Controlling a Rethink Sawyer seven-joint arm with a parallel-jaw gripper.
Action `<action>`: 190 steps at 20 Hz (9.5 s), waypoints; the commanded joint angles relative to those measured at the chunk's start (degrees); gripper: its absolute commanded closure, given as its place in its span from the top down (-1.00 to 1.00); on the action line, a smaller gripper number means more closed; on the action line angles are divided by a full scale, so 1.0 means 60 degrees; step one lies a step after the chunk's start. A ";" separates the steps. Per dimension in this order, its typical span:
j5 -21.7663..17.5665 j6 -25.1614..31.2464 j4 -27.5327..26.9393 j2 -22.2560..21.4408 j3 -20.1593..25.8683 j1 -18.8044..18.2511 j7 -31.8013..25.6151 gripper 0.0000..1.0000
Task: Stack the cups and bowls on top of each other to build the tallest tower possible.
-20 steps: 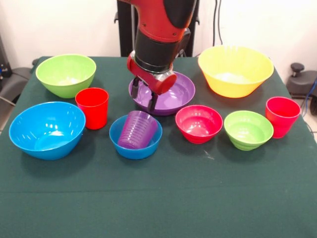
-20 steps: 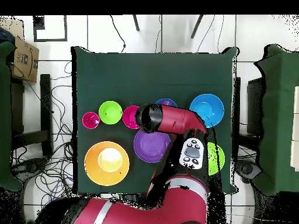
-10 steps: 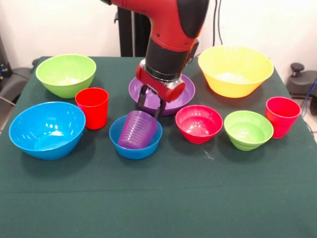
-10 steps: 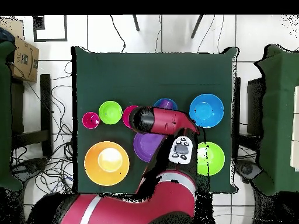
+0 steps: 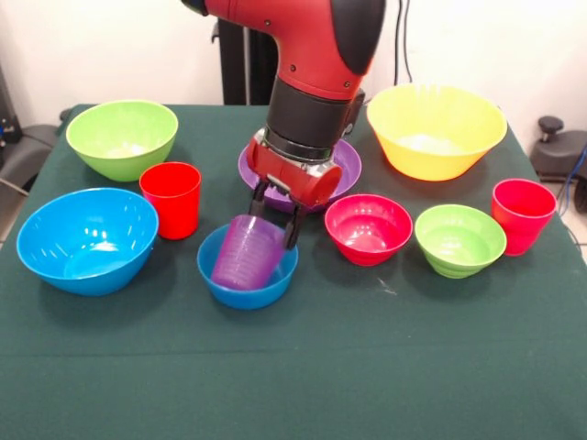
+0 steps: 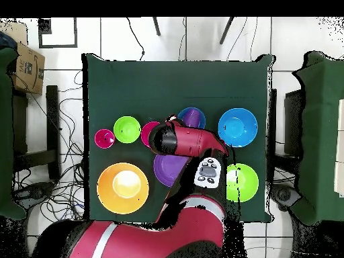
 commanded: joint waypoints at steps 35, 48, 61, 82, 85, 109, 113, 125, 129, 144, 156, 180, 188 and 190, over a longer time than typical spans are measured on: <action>0.0376 -0.1668 0.1304 -0.1098 0.1590 -0.0900 0.1099 1.00; 0.0678 -0.1709 0.1387 -0.0951 0.1702 -0.0795 0.1149 1.00; 0.2332 0.0707 0.1601 -0.0844 0.1970 -0.0843 0.1363 1.00; 0.1678 0.0375 0.0589 0.0569 0.2123 -0.1198 0.0227 1.00; 0.1611 0.0457 0.0418 0.0618 0.1928 -0.1147 0.0150 1.00; 0.1573 0.2720 0.0506 -0.1109 0.2041 -0.1682 -0.0344 1.00; 0.1540 0.2425 0.0562 -0.1157 0.2148 -0.1722 -0.0273 1.00; 0.1090 -0.0318 0.0876 -0.0384 0.2910 -0.2057 0.0014 1.00; 0.0962 -0.0814 0.0751 -0.0160 0.2639 -0.1855 0.0176 1.00; 0.0542 -0.1331 0.0679 0.0179 0.2419 -0.1690 0.0181 1.00; 0.0065 0.0326 0.0691 -0.0149 0.3123 -0.2381 -0.0902 1.00; -0.0781 0.0609 0.0763 -0.0090 0.3879 -0.3018 -0.0937 1.00; -0.0898 0.0248 0.0990 -0.0045 0.4024 -0.3077 -0.0578 1.00; -0.0830 0.0478 0.1135 -0.0248 0.3940 -0.2998 -0.0468 1.00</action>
